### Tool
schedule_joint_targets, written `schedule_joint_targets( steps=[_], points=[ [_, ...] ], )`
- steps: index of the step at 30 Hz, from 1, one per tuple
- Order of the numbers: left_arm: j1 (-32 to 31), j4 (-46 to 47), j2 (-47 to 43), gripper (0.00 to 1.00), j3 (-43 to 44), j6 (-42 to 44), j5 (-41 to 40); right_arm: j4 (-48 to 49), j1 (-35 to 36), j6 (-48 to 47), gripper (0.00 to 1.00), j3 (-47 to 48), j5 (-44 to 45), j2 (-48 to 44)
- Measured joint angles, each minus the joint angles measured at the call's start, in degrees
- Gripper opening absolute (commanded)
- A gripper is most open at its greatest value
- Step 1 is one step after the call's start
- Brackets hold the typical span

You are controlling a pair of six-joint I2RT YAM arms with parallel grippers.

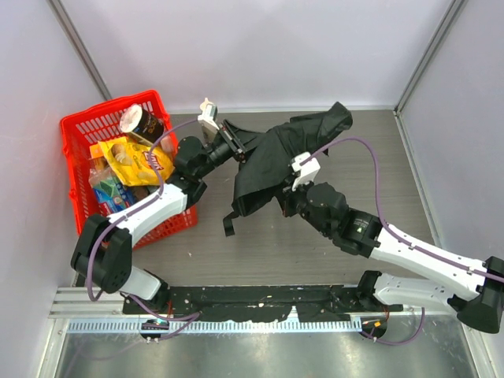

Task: Put away the umbrella

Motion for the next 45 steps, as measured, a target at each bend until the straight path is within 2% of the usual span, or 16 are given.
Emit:
schedule_joint_targets(
  steps=[3,5,7,13,18,19,20,23,31,45],
  points=[
    [0.0,0.59,1.14,0.0,-0.31,-0.68,1.64,-3.37,-0.09,0.98,0.12,1.31,-2.08,-0.13],
    [-0.02,0.17,1.27,0.0,-0.24,0.66,3.02,-9.01,-0.11,2.91,0.24,4.2,-5.07,-0.07],
    [-0.09,-0.87,1.27,0.0,0.31,3.19,4.5,-12.76,-0.15,4.55,0.3,6.25,-7.21,-0.35],
    [-0.13,-3.85,1.27,0.0,2.4,11.72,6.73,-27.58,-0.35,8.83,0.4,10.88,-13.62,-6.4],
    [-0.13,-5.35,1.2,0.0,3.02,17.59,8.41,-34.73,-0.39,8.48,0.47,18.47,-10.36,-8.59],
    [-0.13,-5.84,1.09,0.0,3.02,18.71,8.96,-34.75,-0.52,8.07,0.65,19.85,-9.64,-8.24],
    [-0.13,-6.36,0.87,0.0,3.02,19.85,9.62,-34.8,-0.7,7.54,0.77,21.16,-8.94,-7.65],
    [-0.13,-7.89,-0.5,0.0,3.02,22.91,11.89,-34.77,-2.45,5.68,0.84,25.27,-8.41,-4.98],
    [-0.13,-8.39,-5.84,0.0,3.02,25.83,16.59,-31.32,-5.73,0.28,0.86,26.45,-17.03,2.56],
    [-1.7,-6.01,-2.58,0.0,4.66,24.33,19.47,-22.32,-5.73,-5.57,0.87,20.44,-27.82,2.73]
  ],
)
